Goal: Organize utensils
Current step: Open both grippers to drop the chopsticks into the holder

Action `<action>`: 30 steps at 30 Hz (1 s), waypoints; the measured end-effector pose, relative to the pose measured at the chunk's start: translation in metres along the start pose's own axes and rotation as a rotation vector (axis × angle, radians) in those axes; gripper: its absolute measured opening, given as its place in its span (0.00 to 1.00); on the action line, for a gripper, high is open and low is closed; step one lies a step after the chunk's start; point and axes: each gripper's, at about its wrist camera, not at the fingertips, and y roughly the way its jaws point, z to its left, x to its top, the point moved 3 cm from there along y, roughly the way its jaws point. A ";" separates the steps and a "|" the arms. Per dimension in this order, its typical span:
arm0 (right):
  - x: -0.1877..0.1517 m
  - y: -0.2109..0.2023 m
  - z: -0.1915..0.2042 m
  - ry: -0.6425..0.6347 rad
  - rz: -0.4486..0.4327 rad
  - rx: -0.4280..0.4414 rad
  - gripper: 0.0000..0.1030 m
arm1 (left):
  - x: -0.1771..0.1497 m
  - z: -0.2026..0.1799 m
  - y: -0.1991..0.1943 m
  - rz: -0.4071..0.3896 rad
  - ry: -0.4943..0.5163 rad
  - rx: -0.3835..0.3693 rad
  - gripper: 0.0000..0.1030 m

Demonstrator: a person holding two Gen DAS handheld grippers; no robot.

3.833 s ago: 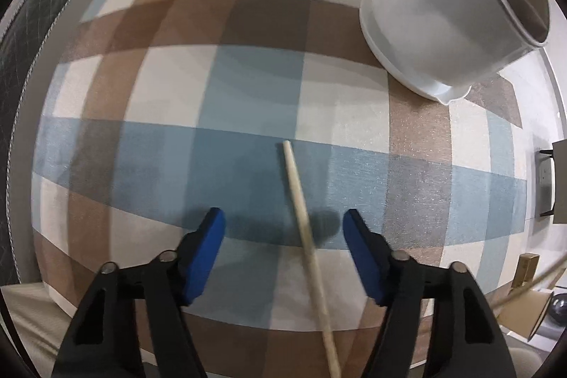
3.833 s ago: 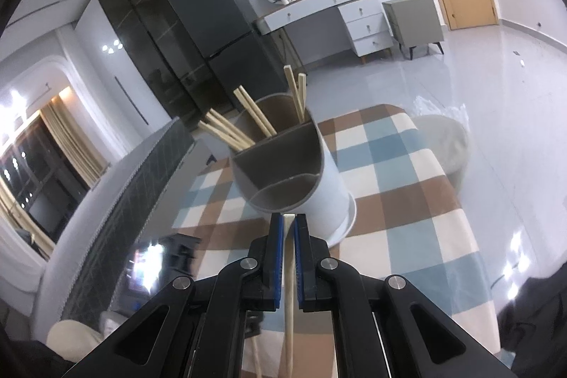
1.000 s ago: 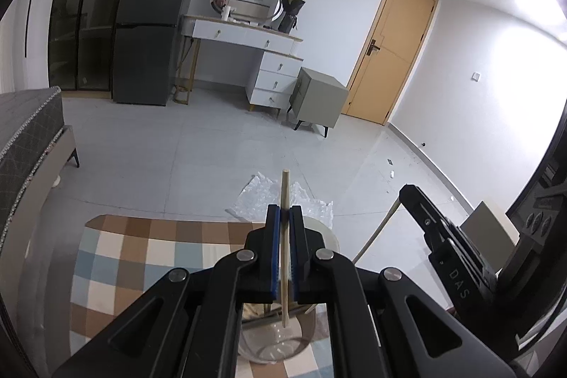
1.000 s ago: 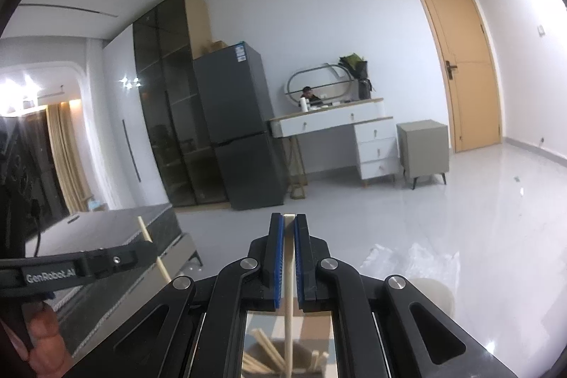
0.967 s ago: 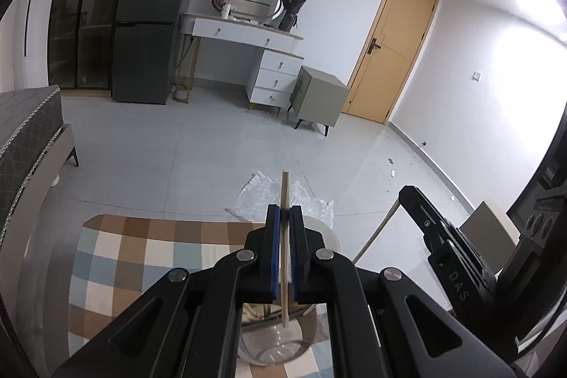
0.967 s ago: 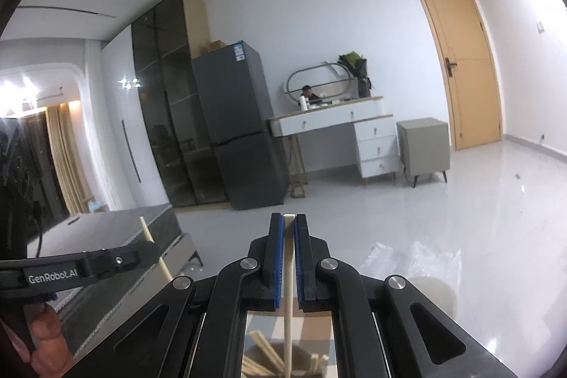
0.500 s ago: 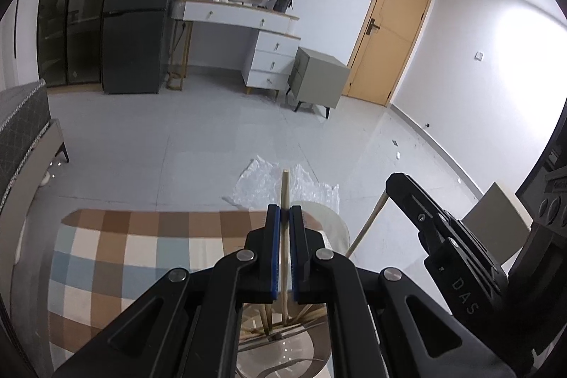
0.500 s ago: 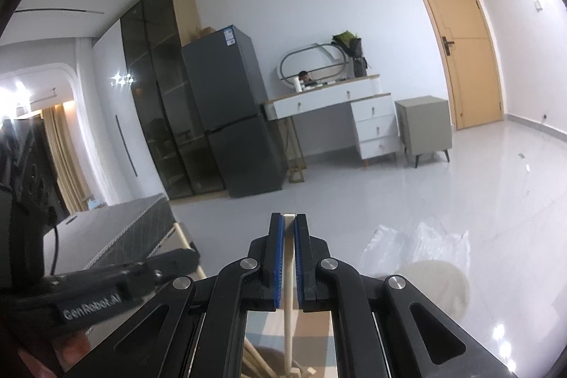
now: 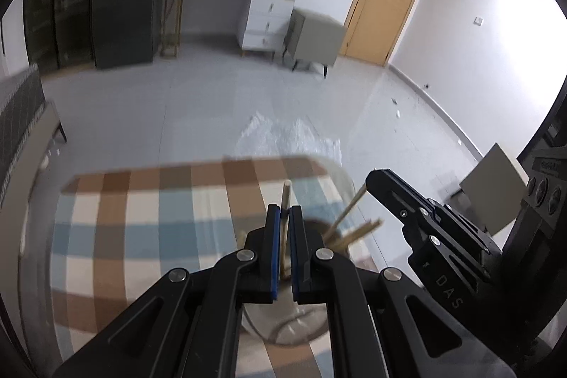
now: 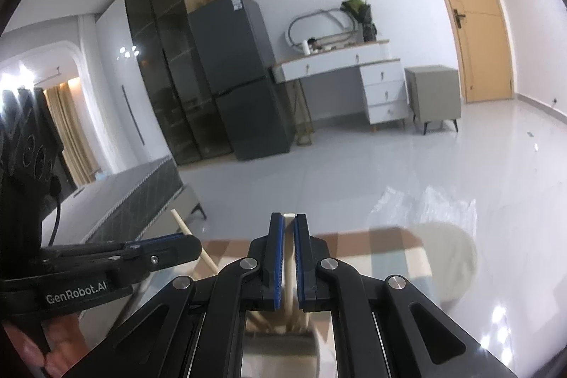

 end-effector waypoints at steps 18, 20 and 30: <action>-0.021 -0.072 0.001 0.098 0.033 -0.002 0.45 | -0.024 -0.009 -0.077 -0.068 -0.021 0.061 0.46; -0.024 -0.086 0.005 0.099 0.022 -0.014 0.53 | -0.026 -0.010 -0.089 -0.095 -0.023 0.087 0.54; -0.024 -0.145 0.045 0.031 -0.081 -0.009 0.76 | -0.047 -0.006 -0.143 -0.232 -0.032 0.217 0.81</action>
